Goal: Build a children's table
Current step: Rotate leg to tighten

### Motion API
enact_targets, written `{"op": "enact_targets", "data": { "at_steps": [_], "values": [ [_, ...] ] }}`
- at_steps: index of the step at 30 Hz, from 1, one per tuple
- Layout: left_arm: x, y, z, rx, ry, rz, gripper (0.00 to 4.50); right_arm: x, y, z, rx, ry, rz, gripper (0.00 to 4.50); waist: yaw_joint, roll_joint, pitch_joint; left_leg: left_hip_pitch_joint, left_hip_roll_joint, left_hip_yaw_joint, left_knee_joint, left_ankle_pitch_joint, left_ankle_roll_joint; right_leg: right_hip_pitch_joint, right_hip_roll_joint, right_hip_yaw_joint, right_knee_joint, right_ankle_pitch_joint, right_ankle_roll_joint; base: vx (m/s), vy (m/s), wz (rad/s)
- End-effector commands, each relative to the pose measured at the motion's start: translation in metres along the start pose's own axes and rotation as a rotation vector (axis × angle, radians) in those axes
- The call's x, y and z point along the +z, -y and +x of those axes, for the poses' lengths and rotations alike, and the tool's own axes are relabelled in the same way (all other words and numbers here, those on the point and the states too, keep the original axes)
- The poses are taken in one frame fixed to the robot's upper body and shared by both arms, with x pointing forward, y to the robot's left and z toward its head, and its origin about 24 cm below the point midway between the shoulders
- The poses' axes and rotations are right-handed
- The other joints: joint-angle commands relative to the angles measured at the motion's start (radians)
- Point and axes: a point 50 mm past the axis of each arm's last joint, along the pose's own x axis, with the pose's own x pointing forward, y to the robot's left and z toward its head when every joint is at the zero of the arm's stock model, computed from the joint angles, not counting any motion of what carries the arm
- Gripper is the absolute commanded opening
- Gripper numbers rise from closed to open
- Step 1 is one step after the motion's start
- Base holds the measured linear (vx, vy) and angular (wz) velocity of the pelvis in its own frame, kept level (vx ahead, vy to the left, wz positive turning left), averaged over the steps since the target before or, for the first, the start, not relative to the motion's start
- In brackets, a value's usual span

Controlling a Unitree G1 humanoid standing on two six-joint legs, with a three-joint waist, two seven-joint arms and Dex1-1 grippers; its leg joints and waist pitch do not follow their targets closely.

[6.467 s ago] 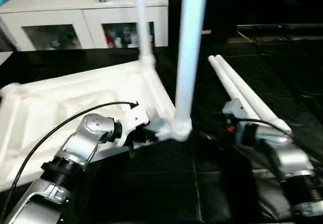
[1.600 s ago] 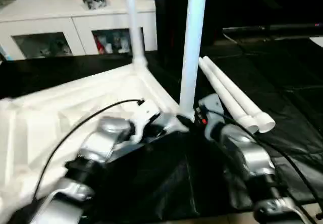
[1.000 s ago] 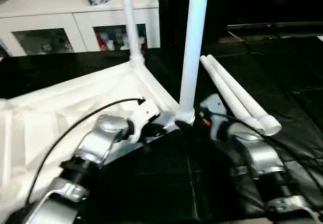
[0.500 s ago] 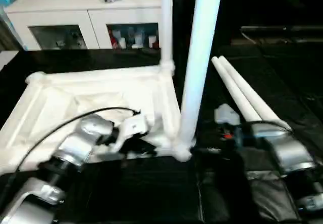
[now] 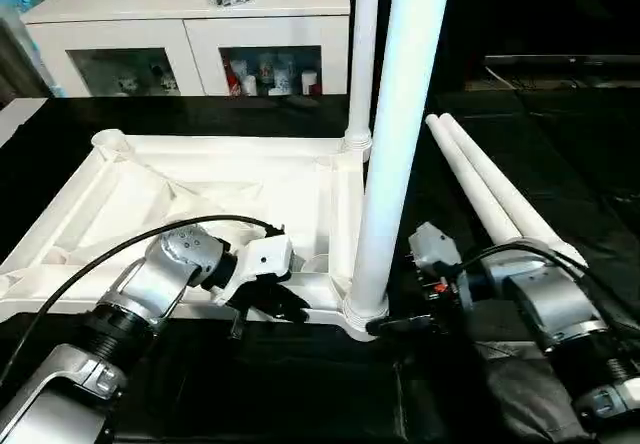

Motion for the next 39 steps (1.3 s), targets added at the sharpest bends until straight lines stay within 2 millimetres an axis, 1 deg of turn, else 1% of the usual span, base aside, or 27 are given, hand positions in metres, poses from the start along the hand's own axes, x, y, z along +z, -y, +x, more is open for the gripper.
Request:
{"op": "enact_targets", "data": {
  "at_steps": [1,3,4,5,6,12,17,19,20,21,22,23,24,25,26,27,28,29,30,31,32,33,34,36,37,38,39],
  "values": [
    [0.003,0.003,0.003,-0.064,-0.023,0.034,0.0,0.005,0.002,0.004,0.007,-0.001,-0.023,3.75,-0.003,-0.009,-0.064,0.005,0.034,-0.003,-0.067,-0.161,0.068,0.055,-0.059,0.039,-0.058,-0.175,-0.246,0.0,0.0,0.0],
    [0.003,0.003,0.004,-0.067,-0.021,0.035,0.0,0.005,0.002,0.006,0.012,0.003,-0.02,3.61,-0.002,-0.009,-0.065,0.005,0.033,-0.003,-0.067,-0.16,0.067,0.055,-0.059,0.039,-0.058,-0.174,-0.245,0.0,0.0,0.0],
    [0.003,0.003,0.004,-0.068,-0.021,0.035,0.0,0.005,0.002,0.006,0.013,0.004,-0.02,3.48,-0.001,-0.009,-0.065,0.006,0.033,-0.003,-0.067,-0.162,0.066,0.054,-0.059,0.04,-0.059,-0.178,-0.243,0.0,0.0,0.0],
    [0.003,0.003,0.004,-0.068,-0.02,0.035,0.0,0.005,0.002,0.007,0.014,0.004,-0.02,3.48,-0.001,-0.008,-0.064,0.006,0.034,-0.003,-0.067,-0.163,0.065,0.054,-0.059,0.04,-0.059,-0.181,-0.242,0.0,0.0,0.0],
    [0.003,0.003,0.004,-0.069,-0.02,0.034,0.0,0.005,0.001,0.007,0.017,0.004,-0.017,3.32,-0.001,-0.008,-0.065,0.006,0.033,-0.003,-0.067,-0.164,0.065,0.055,-0.059,0.04,-0.059,-0.181,-0.241,0.0,0.0,0.0],
    [0.002,0.002,0.005,-0.054,-0.014,0.029,0.0,0.005,0.0,0.008,0.033,0.012,0.008,2.84,0.001,-0.007,-0.065,0.007,0.034,-0.003,-0.067,-0.163,0.063,0.054,-0.059,0.04,-0.058,-0.173,-0.242,0.0,0.0,0.0],
    [0.003,0.002,0.007,-0.036,0.012,0.011,0.0,0.005,-0.002,0.01,0.034,0.032,0.014,2.72,0.001,-0.007,-0.066,0.007,0.034,-0.003,-0.067,-0.163,0.061,0.055,-0.059,0.04,-0.058,-0.172,-0.241,0.0,0.0,0.0],
    [0.004,0.0,0.009,0.001,0.036,-0.017,0.0,0.004,-0.003,0.012,0.002,0.062,0.04,2.71,0.001,-0.007,-0.064,0.007,0.033,-0.002,-0.067,-0.161,0.06,0.055,-0.058,0.041,-0.058,-0.169,-0.242,0.0,0.0,0.0],
    [0.006,-0.003,0.01,0.045,0.051,-0.048,0.0,0.003,-0.001,0.015,-0.055,0.091,0.101,2.71,0.001,-0.008,-0.063,0.007,0.034,-0.003,-0.069,-0.163,0.057,0.055,-0.058,0.041,-0.059,-0.18,-0.239,0.0,0.0,0.0],
    [0.007,-0.006,0.012,0.091,0.062,-0.071,0.0,0.002,0.0,0.02,-0.111,0.094,0.123,2.7,0.002,-0.009,-0.062,0.007,0.033,-0.003,-0.069,-0.165,0.055,0.055,-0.058,0.041,-0.061,-0.191,-0.235,0.0,0.0,0.0],
    [0.008,-0.008,0.014,0.121,0.07,-0.086,0.0,0.0,0.001,0.024,-0.148,0.093,0.132,2.7,-0.003,-0.007,-0.058,0.006,0.032,-0.003,-0.073,-0.191,0.043,0.053,-0.058,0.04,-0.067,-0.239,-0.224,0.0,0.0,0.0],
    [0.01,-0.011,0.016,0.155,0.077,-0.102,0.0,-0.001,0.001,0.028,-0.187,0.088,0.137,2.7,-0.005,-0.008,-0.057,0.007,0.031,-0.004,-0.073,-0.202,0.034,0.054,-0.06,0.04,-0.069,-0.27,-0.214,0.0,0.0,0.0],
    [0.011,-0.012,0.017,0.173,0.085,-0.111,0.0,-0.002,0.002,0.03,-0.21,0.089,0.146,2.7,-0.008,-0.008,-0.055,0.01,0.029,-0.005,-0.076,-0.224,0.022,0.052,-0.062,0.039,-0.077,-0.335,-0.193,0.0,0.0,0.0],
    [0.016,-0.016,0.021,0.229,0.112,-0.145,0.0,-0.003,0.006,0.038,-0.291,0.104,0.176,2.7,-0.012,-0.004,-0.055,0.012,0.028,-0.007,-0.077,-0.233,0.012,0.05,-0.063,0.04,-0.08,-0.371,-0.178,0.0,0.0,0.0],
    [0.018,-0.018,0.023,0.251,0.124,-0.16,0.0,-0.002,0.008,0.041,-0.324,0.113,0.19,2.7,-0.022,-0.009,-0.053,0.007,0.026,-0.008,-0.079,-0.23,0.005,0.054,-0.061,0.04,-0.081,-0.369,-0.171,0.0,0.0,0.0],
    [0.023,-0.021,0.027,0.302,0.149,-0.19,0.0,-0.001,0.013,0.048,-0.401,0.136,0.232,2.7,-0.034,-0.007,-0.05,0.004,0.023,-0.009,-0.082,-0.244,-0.006,0.054,-0.059,0.038,-0.082,-0.395,-0.16,0.0,0.0,0.0],
    [0.026,-0.024,0.029,0.332,0.163,-0.209,0.0,0.0,0.016,0.052,-0.444,0.148,0.259,2.7,-0.037,-0.007,-0.05,0.006,0.021,-0.011,-0.082,-0.254,-0.008,0.055,-0.06,0.035,-0.085,-0.42,-0.152,0.0,0.0,0.0],
    [0.028,-0.025,0.031,0.35,0.173,-0.223,0.0,0.001,0.018,0.056,-0.473,0.152,0.273,2.7,-0.046,-0.006,-0.05,0.008,0.019,-0.012,-0.082,-0.267,-0.009,0.053,-0.061,0.034,-0.091,-0.456,-0.139,0.0,0.0,0.0],
    [0.033,-0.028,0.034,0.394,0.184,-0.246,0.0,0.004,0.022,0.064,-0.521,0.148,0.284,2.7,-0.046,-0.006,-0.05,0.008,0.019,-0.012,-0.082,-0.267,-0.009,0.053,-0.061,0.034,-0.091,-0.456,-0.139,0.0,0.0,0.0],
    [0.036,-0.031,0.037,0.426,0.195,-0.27,0.0,0.006,0.025,0.07,-0.56,0.144,0.289,2.7,-0.058,-0.004,-0.051,0.007,0.017,-0.014,-0.08,-0.268,-0.008,0.052,-0.06,0.034,-0.092,-0.456,-0.139,0.0,0.0,0.0],
    [0.04,-0.033,0.04,0.462,0.206,-0.296,0.0,0.009,0.027,0.078,-0.593,0.141,0.297,2.7,-0.062,-0.005,-0.05,0.007,0.017,-0.013,-0.081,-0.267,-0.006,0.051,-0.059,0.035,-0.095,-0.458,-0.137,0.0,0.0,0.0],
    [0.043,-0.035,0.043,0.491,0.214,-0.318,0.0,0.012,0.029,0.084,-0.62,0.14,0.305,2.7,-0.068,-0.004,-0.05,0.007,0.016,-0.012,-0.08,-0.268,-0.001,0.049,-0.058,0.035,-0.096,-0.455,-0.137,0.0,0.0,0.0],
    [0.048,-0.039,0.046,0.552,0.214,-0.329,0.0,0.017,0.03,0.094,-0.647,0.116,0.276,2.7,-0.071,-0.008,-0.052,0.007,0.015,-0.013,-0.078,-0.262,0.0,0.048,-0.058,0.035,-0.094,-0.447,-0.142,0.0,0.0,0.0],
    [0.051,-0.04,0.049,0.577,0.223,-0.345,0.0,0.021,0.031,0.101,-0.651,0.115,0.265,2.7,-0.072,-0.007,-0.052,0.009,0.014,-0.011,-0.077,-0.256,0.011,0.046,-0.057,0.035,-0.098,-0.444,-0.14,0.0,0.0,0.0],
    [0.054,-0.04,0.051,0.589,0.233,-0.358,0.0,0.024,0.031,0.105,-0.644,0.13,0.274,2.7,-0.073,-0.014,-0.053,0.006,0.015,-0.01,-0.078,-0.247,0.02,0.049,-0.056,0.036,-0.097,-0.427,-0.142,0.0,0.0,0.0],
    [0.054,-0.039,0.051,0.592,0.229,-0.353,0.0,0.025,0.031,0.106,-0.64,0.138,0.276,2.7,-0.069,-0.009,-0.055,0.005,0.017,-0.011,-0.078,-0.23,0.027,0.05,-0.057,0.038,-0.094,-0.395,-0.147,0.0,0.0,0.0],
    [0.054,-0.039,0.051,0.589,0.222,-0.346,0.0,0.027,0.031,0.106,-0.643,0.145,0.278,3.04,-0.068,-0.008,-0.056,0.005,0.018,-0.011,-0.078,-0.223,0.03,0.05,-0.057,0.038,-0.091,-0.375,-0.151,0.0,0.0,0.0]
  ]
}}
